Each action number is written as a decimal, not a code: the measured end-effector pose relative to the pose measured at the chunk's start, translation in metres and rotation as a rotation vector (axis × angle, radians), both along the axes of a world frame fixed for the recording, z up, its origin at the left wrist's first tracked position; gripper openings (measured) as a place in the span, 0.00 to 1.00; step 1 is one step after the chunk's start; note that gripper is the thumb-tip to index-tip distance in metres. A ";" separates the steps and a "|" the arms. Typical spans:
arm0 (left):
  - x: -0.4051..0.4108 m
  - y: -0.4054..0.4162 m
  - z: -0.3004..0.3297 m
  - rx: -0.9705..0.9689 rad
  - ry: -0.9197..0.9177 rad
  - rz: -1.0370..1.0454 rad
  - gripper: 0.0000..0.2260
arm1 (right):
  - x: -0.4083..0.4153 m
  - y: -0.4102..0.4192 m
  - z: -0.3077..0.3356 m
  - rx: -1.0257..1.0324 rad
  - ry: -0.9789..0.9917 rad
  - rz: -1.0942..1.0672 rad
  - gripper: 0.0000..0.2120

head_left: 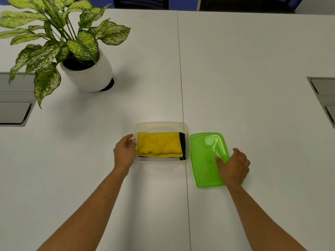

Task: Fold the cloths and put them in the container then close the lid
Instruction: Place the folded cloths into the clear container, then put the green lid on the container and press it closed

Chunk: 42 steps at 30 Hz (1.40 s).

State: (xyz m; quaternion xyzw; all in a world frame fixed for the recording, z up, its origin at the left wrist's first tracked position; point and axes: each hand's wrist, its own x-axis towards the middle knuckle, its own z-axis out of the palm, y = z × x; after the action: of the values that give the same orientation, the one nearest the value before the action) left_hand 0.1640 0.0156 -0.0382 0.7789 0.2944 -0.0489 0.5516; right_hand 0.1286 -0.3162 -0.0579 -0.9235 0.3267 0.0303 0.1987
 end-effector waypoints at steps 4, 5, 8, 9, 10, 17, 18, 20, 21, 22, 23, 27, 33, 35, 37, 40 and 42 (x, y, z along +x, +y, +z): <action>-0.002 0.006 -0.004 -0.144 0.053 0.056 0.16 | -0.014 -0.011 -0.007 0.007 0.240 0.015 0.44; -0.002 0.007 -0.005 -0.166 0.063 0.061 0.16 | -0.014 -0.011 -0.008 -0.009 0.245 0.038 0.43; -0.001 0.009 -0.006 -0.215 0.082 0.072 0.16 | -0.012 -0.011 -0.012 -0.016 0.224 0.083 0.40; -0.001 0.010 -0.006 -0.224 0.085 0.073 0.16 | -0.011 -0.012 -0.014 0.008 0.221 0.081 0.40; 0.000 0.011 -0.005 -0.231 0.087 0.074 0.16 | -0.009 -0.012 -0.015 0.040 0.221 0.069 0.40; 0.000 0.009 0.000 -0.210 0.087 0.028 0.17 | 0.008 -0.011 0.005 0.287 0.086 -0.030 0.25; 0.001 0.010 0.001 -0.212 0.095 0.028 0.17 | 0.013 -0.007 0.014 0.280 0.033 -0.020 0.21; 0.003 0.011 0.001 -0.232 0.112 0.029 0.16 | 0.023 0.005 0.033 0.246 -0.109 0.005 0.13; 0.003 0.012 0.000 -0.249 0.120 0.029 0.16 | 0.027 0.013 0.043 0.219 -0.188 0.033 0.10; 0.003 0.013 -0.001 -0.270 0.126 0.028 0.16 | 0.029 0.023 0.052 0.196 -0.268 0.069 0.08; 0.003 0.014 -0.002 -0.291 0.132 0.026 0.16 | 0.031 0.033 0.060 0.188 -0.342 0.115 0.05; 0.004 0.017 -0.003 -0.376 0.171 0.014 0.15 | 0.030 0.075 0.077 0.152 -0.477 0.458 0.19; 0.002 0.017 -0.003 -0.474 0.185 0.004 0.12 | 0.017 0.115 0.056 -0.243 -0.340 0.942 0.37; 0.002 0.018 -0.003 -0.483 0.189 0.002 0.11 | 0.014 0.121 0.047 -0.261 -0.219 0.974 0.38; 0.003 0.019 -0.004 -0.487 0.188 -0.004 0.11 | 0.012 0.120 0.039 -0.265 -0.119 1.021 0.36; 0.003 0.020 -0.005 -0.494 0.187 -0.015 0.11 | 0.012 0.116 0.031 -0.271 -0.044 1.115 0.36; 0.004 0.021 -0.005 -0.490 0.185 -0.021 0.11 | 0.012 0.115 0.029 -0.283 -0.044 1.166 0.35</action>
State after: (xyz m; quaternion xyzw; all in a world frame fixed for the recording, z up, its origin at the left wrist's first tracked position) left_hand 0.1676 0.0365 -0.0433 0.6174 0.3147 -0.1955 0.6940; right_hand 0.1408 -0.2008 -0.0293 -0.9683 -0.2371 0.0713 0.0313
